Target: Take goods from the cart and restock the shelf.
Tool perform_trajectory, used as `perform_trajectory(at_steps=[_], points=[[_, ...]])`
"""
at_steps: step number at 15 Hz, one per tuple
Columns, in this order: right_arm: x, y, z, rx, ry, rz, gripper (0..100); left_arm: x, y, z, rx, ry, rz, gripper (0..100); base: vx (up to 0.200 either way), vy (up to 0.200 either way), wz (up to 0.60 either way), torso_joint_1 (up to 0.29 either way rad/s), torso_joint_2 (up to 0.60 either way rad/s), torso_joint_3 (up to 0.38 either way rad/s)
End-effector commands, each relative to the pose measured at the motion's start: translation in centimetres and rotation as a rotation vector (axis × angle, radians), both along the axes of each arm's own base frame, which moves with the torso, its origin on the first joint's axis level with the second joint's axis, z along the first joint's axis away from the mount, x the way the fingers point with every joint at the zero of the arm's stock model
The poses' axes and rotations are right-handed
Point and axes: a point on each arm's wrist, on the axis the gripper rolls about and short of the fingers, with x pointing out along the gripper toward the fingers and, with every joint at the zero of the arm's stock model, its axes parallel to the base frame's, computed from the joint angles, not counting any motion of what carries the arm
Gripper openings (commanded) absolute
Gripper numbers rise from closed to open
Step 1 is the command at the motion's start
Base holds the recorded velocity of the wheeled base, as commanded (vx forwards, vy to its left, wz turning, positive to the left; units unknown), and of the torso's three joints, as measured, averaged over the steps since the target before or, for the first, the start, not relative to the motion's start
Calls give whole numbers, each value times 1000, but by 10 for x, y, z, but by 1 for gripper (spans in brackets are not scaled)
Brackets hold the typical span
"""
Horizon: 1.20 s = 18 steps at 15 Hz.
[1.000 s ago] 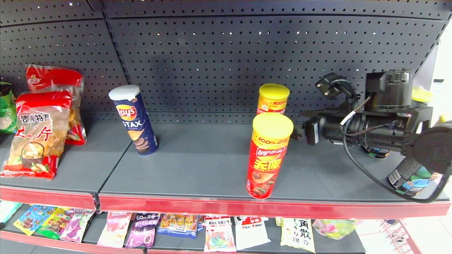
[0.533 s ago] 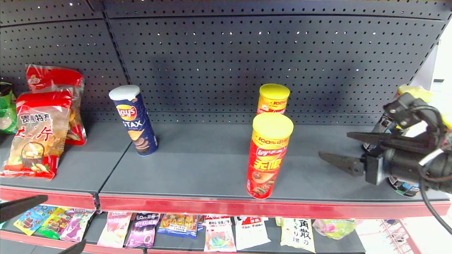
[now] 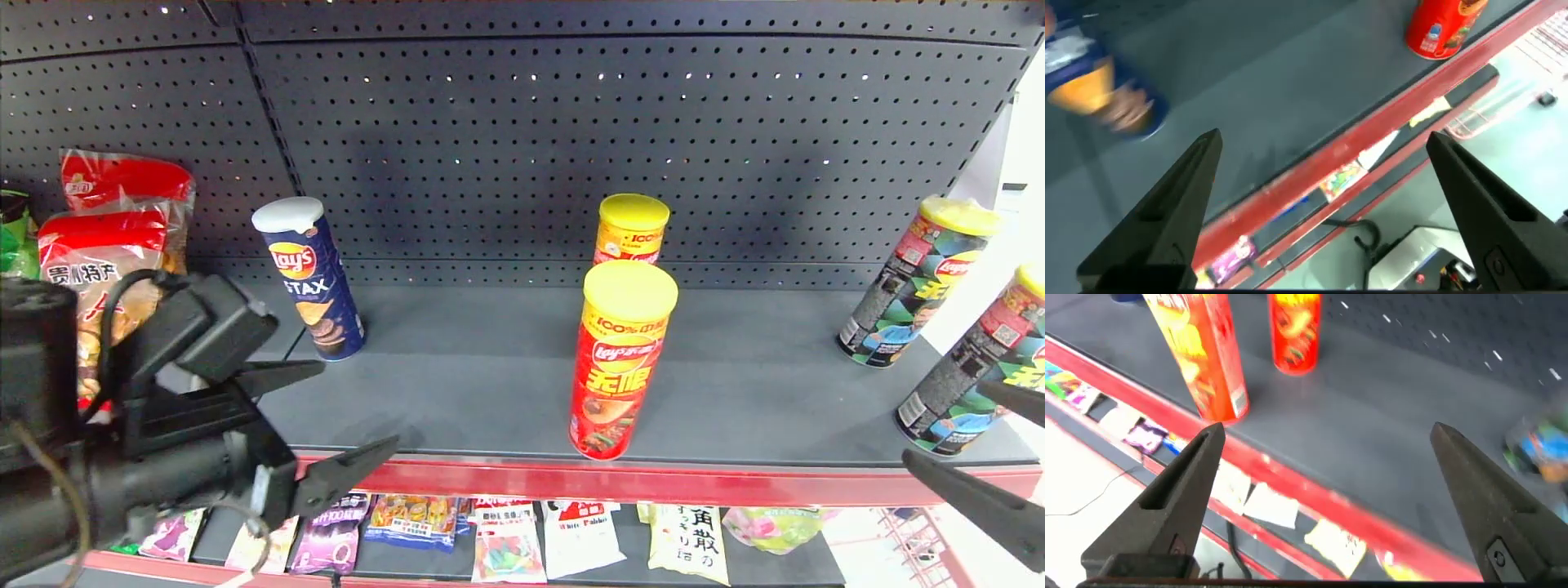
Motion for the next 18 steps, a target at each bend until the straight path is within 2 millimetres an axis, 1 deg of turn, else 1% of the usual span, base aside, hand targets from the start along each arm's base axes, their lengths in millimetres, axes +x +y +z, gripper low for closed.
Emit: perform_trajectory(at_steps=[1,2,4,6,10,16,18], points=[[-25,-8,0,30,-53,-21,100,49,-45,-22,42,67,-54,100,0,0,0,0,0,0],[-32,-10,-3,35,-38,-23,100,60,-58,-24,45,68,-70,100,0,0,0,0,0,0],[-40,-13,-6,34,-33,-26,100,74,-72,-29,53,78,-83,100,0,0,0,0,0,0],[-46,-14,-7,36,-41,-29,100,81,-78,-34,62,90,-86,100,0,0,0,0,0,0],[-47,-16,-8,47,-35,-68,100,96,-103,-43,71,97,-122,100,0,0,0,0,0,0],[-47,-16,-8,53,-31,-70,100,111,-124,-45,64,84,-143,100,0,0,0,0,0,0],[-47,-16,-8,55,-28,-72,100,114,-127,-45,61,79,-144,100,0,0,0,0,0,0]])
